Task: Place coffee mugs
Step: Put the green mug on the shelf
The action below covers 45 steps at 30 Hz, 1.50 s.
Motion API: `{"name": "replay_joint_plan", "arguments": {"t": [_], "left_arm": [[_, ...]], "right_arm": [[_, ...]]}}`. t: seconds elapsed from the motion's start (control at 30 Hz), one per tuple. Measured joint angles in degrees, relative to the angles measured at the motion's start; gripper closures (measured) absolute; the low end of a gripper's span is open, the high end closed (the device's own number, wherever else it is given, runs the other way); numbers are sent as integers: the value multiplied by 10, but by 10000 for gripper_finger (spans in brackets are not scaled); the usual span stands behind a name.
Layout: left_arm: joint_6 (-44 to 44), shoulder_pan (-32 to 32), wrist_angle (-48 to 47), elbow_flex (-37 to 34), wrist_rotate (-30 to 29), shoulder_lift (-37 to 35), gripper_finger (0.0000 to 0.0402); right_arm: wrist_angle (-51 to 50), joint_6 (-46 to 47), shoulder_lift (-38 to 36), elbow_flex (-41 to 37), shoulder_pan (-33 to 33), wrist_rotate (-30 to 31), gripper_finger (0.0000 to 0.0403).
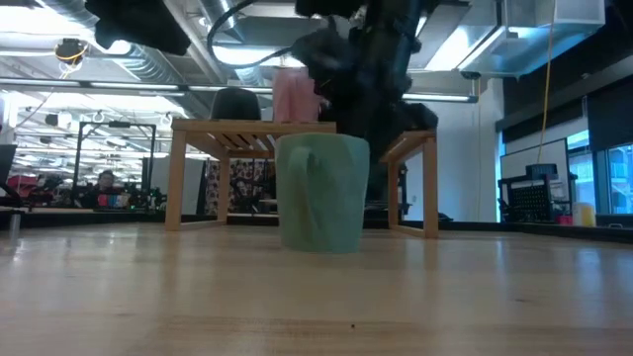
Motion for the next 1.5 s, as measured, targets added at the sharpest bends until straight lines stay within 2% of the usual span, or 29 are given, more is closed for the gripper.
{"name": "replay_joint_plan", "arguments": {"t": [0.1, 0.2, 0.3, 0.4, 0.53, 0.7, 0.8, 0.87, 1.1, 1.33, 1.4, 1.5], "left_arm": [[4, 0, 30, 0, 33, 13, 317], [25, 0, 81, 0, 79, 36, 317], [51, 0, 147, 0, 111, 73, 317], [76, 0, 218, 0, 130, 118, 310], [128, 1, 315, 9, 166, 181, 273], [126, -1, 312, 77, 216, 265, 223], [108, -18, 312, 126, 252, 314, 213], [71, -32, 303, 163, 241, 350, 215], [-110, -86, 197, 255, 91, 472, 216], [-208, -91, 186, 268, -29, 562, 217], [-232, -87, 180, 268, -48, 580, 217], [-255, -79, 183, 268, -46, 600, 217]], "right_arm": [[-22, -50, -33, 7, 11, -11, 250], [-39, -113, -85, 9, 45, 28, 223], [-70, -167, -121, 8, 96, 119, 204], [-94, -171, -155, -12, 154, 229, 192], [-105, -93, -200, -88, 233, 302, 190], [-108, 33, -271, -225, 321, 318, 193], [-101, 126, -312, -303, 368, 320, 193], [-95, 179, -334, -347, 398, 323, 193], [-34, 232, -371, -423, 464, 328, 193], [-33, 228, -372, -428, 474, 349, 193], [-33, 226, -372, -428, 474, 350, 194], [-33, 215, -372, -428, 474, 349, 194]]}}
